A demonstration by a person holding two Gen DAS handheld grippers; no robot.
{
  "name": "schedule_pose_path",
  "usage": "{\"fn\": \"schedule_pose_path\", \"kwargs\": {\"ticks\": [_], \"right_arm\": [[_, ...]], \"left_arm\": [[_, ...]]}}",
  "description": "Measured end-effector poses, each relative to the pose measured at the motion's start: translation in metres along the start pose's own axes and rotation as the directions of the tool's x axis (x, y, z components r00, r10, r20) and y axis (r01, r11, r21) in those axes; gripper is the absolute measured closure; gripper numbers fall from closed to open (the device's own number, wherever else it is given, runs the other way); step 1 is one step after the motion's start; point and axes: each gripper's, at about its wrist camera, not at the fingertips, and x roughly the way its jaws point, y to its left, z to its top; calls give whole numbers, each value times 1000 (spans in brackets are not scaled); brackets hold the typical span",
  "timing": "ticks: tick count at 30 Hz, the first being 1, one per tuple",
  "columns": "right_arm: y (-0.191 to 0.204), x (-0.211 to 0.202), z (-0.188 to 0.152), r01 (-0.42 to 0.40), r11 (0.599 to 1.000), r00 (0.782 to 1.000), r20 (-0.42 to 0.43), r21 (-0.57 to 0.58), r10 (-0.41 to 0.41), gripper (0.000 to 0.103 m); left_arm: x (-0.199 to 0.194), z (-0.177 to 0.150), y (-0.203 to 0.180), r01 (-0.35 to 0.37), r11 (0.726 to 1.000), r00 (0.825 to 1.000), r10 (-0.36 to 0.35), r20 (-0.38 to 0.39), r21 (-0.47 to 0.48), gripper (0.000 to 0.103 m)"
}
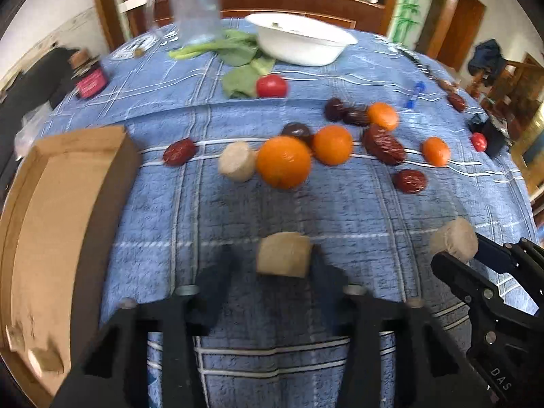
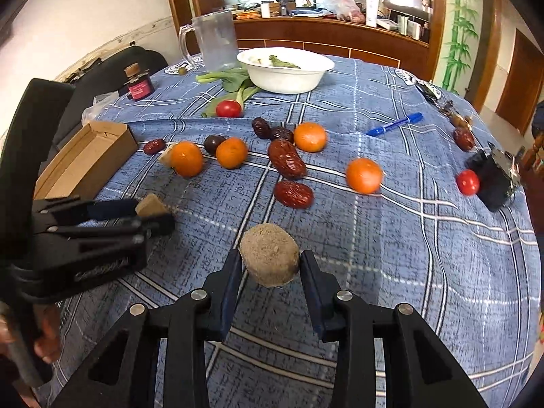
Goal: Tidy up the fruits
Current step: 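Grasp another beige piece with the left tool while the right tool grasps a round beige piece, then carry both beige pieces into the cardboard tray and open both tools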
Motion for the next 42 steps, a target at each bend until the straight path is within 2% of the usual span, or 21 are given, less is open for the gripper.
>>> {"fn": "schedule_pose_path", "kwargs": {"ticks": [1,4,14,19,31,42], "right_arm": [[0,-2,-1,5,1000,1000,3,5,-5,65],[1,-6,-2,13,1000,1000,10,19,-13,65],[30,-39,-13,26,1000,997,72,12,-27,65],[55,-47,-18,13,1000,997,76,6,-13,65],[136,-44,6,-65,995,993,90,-80,72,65],[224,-13,38,-166,969,982,55,-182,179,64]], "left_arm": [[-1,0,-2,6,1000,1000,-6,-1,12,75],[-6,-3,1,30,999,1000,-30,-10,11,75],[-75,-30,37,73,997,995,-69,78,-39,75],[-97,-43,60,84,994,993,-78,94,-67,75],[-127,-66,137,56,983,992,-34,124,-178,75],[-131,-82,232,-15,950,993,52,109,-313,75]]}}
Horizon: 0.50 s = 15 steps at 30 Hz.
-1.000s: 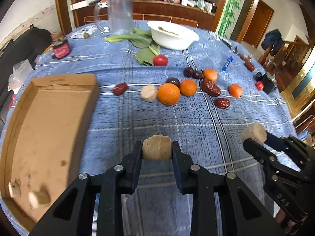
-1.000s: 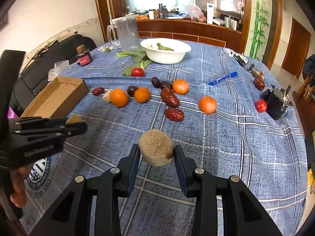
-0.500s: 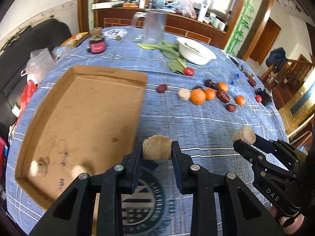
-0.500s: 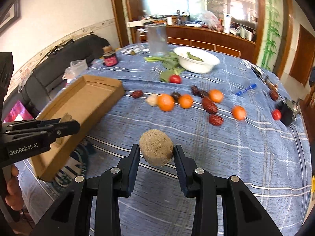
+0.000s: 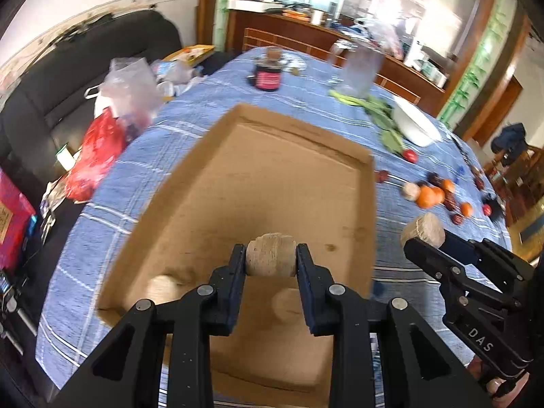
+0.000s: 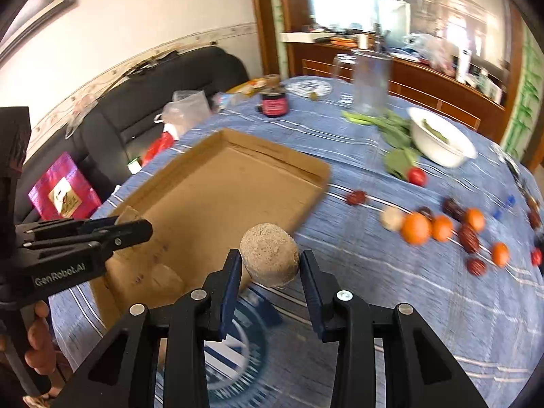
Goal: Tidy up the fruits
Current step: 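Carry both beige pieces into the cardboard tray and open both tools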
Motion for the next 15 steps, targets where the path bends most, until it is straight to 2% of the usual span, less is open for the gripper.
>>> {"fn": "schedule_pose_path", "kwargs": {"ticks": [9,15], "right_arm": [[41,62,16,-61,997,995,-87,-36,58,64],[46,95,18,-60,998,988,-143,-16,57,64]], "left_arm": [[28,6,49,-56,997,997,53,-55,-58,75],[51,9,53,-72,996,994,68,-90,-46,75]]}}
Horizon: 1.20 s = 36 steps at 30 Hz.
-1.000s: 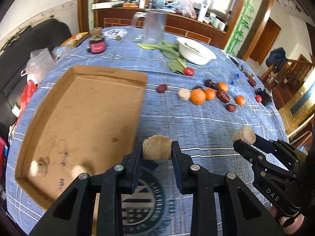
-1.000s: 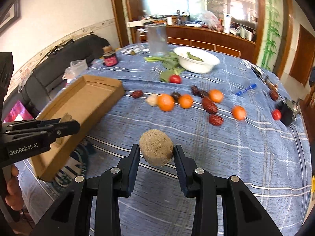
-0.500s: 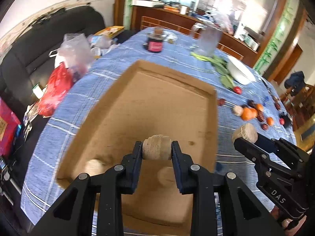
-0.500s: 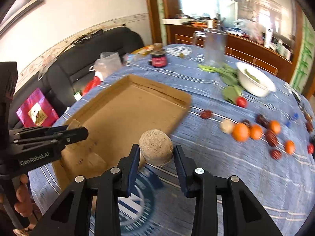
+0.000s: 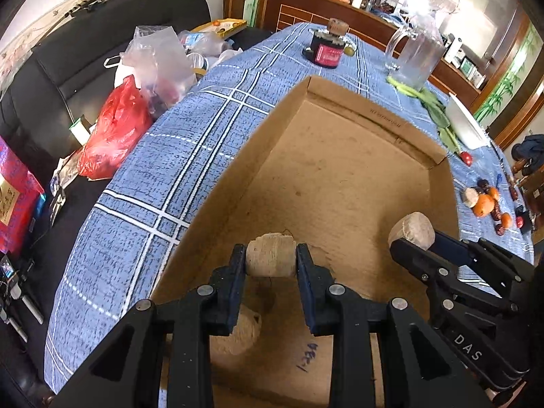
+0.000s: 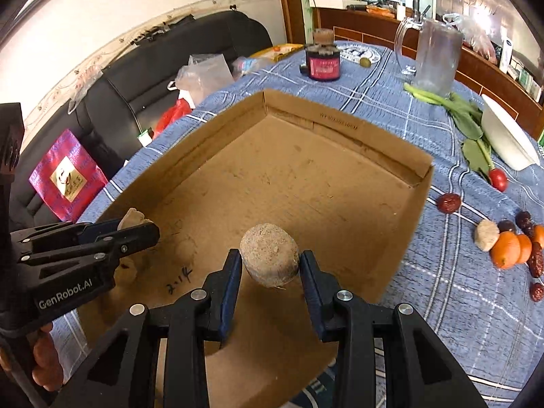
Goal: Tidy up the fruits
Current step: 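Carry both beige pieces into the cardboard tray and open both tools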
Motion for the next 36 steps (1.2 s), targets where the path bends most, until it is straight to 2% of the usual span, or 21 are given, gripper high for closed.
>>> {"fn": "schedule_pose_path", "kwargs": {"ticks": [10,16,18,20,22,30,33,36], "right_arm": [[0,14,0,24,1000,999,-33,-19,-25,64],[-2,10,-4,29,999,999,-37,-16,-29,62],[-2,5,-6,37,999,999,-29,-23,-38,61],[-2,-2,-8,38,999,999,-20,-24,-38,57],[-3,-14,-11,41,999,999,2,-26,-41,51],[-16,-59,-31,63,998,996,63,-19,-61,44],[-27,-74,-43,81,997,994,76,-11,-80,39],[-45,-90,-58,107,994,990,87,10,-107,34]], "left_arm": [[13,0,-4,-37,999,999,37,-5,29,75],[5,-4,-3,-66,997,998,66,-4,31,62],[-1,-6,-2,-66,998,998,66,4,19,56],[-7,-8,-1,-70,998,997,70,11,4,54],[-13,-9,-2,-70,997,997,70,15,-10,54],[-34,-23,-16,-95,994,995,97,26,-60,54],[-41,-30,-34,-117,992,992,119,34,-53,54],[-45,-35,-54,-93,994,995,95,29,-55,54]]}}
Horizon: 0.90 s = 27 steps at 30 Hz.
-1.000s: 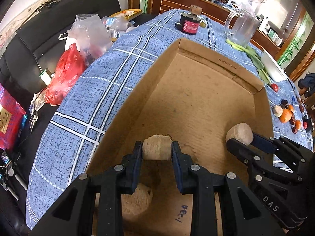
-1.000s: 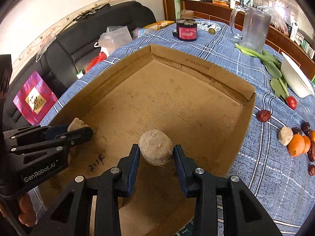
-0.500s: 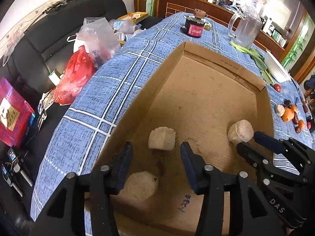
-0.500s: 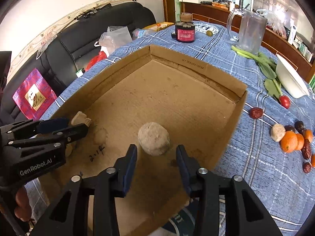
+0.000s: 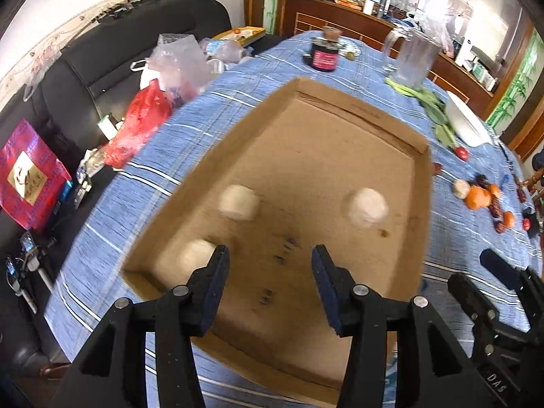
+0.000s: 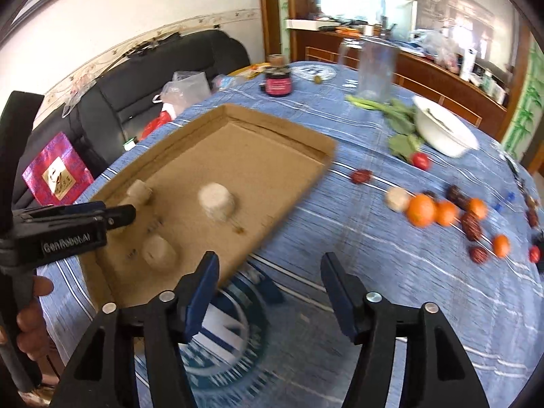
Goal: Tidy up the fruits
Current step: 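Carry both beige pieces into the cardboard tray and open both tools, then grasp a red date with the right tool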
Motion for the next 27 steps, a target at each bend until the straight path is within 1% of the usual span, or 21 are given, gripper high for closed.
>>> {"fn": "schedule_pose_path", "kwargs": {"ticks": [1,3,6,8,10,12,15,17,20,22,27], "right_arm": [[-9,-6,-7,10,1000,1000,3,13,-10,34],[-28,-15,-19,29,999,1000,3,41,-29,33],[-60,-25,-37,60,994,998,-4,88,-59,33],[-81,-32,-46,80,990,997,-10,118,-80,33],[-107,-38,-57,105,982,994,-18,155,-103,33],[-127,-44,-64,127,976,992,-21,177,-125,34],[-164,-51,-72,157,964,987,-19,215,-157,34],[-189,-52,-72,163,955,986,-17,246,-164,34],[-214,-47,-63,162,951,986,-10,264,-165,34],[-222,-38,-53,164,955,986,-6,248,-168,34],[-233,-2,-33,137,967,990,-13,217,-137,34]], "left_arm": [[-2,-2,-8,17,1000,1000,-17,-5,2,54],[-5,-6,-25,29,999,1000,-29,-7,21,54],[-11,-13,-62,31,995,999,-32,7,91,54],[-13,-18,-86,51,990,999,-52,3,128,53],[-13,-22,-107,64,985,998,-64,-3,157,50],[-12,-28,-132,75,979,997,-73,-14,192,46],[-9,-34,-161,78,970,997,-76,-21,230,43],[-6,-34,-176,79,966,997,-74,-28,246,42],[1,-31,-195,79,963,997,-73,-34,258,39],[7,-28,-205,50,961,999,-46,-21,272,37],[22,-16,-214,20,958,1000,-13,-27,285,37]]}}
